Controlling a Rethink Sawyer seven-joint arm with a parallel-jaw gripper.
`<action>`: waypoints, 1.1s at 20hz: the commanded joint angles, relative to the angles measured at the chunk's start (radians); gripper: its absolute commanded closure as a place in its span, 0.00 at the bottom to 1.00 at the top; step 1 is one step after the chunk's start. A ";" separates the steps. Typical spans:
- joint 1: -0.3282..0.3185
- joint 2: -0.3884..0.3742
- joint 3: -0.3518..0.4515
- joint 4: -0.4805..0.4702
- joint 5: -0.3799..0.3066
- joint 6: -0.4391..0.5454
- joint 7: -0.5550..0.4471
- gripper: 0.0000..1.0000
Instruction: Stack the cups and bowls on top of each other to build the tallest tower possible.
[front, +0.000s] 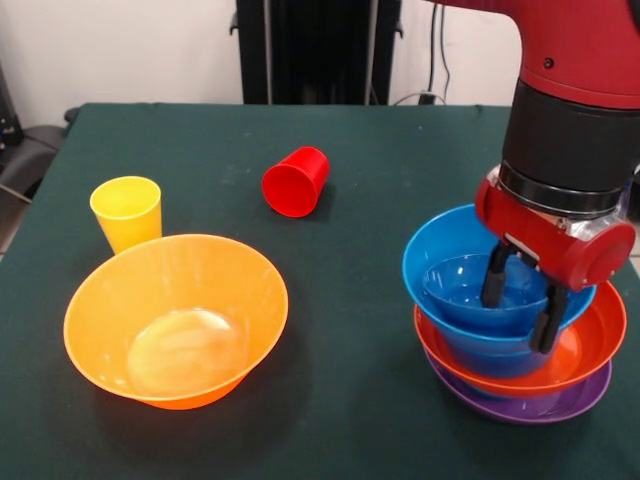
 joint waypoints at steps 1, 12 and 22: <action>0.005 0.039 0.147 0.109 -0.050 -0.032 0.076 0.00; 0.017 0.006 0.172 0.171 -0.051 -0.066 0.069 0.00; 0.022 0.001 0.166 0.170 -0.052 -0.069 0.074 0.00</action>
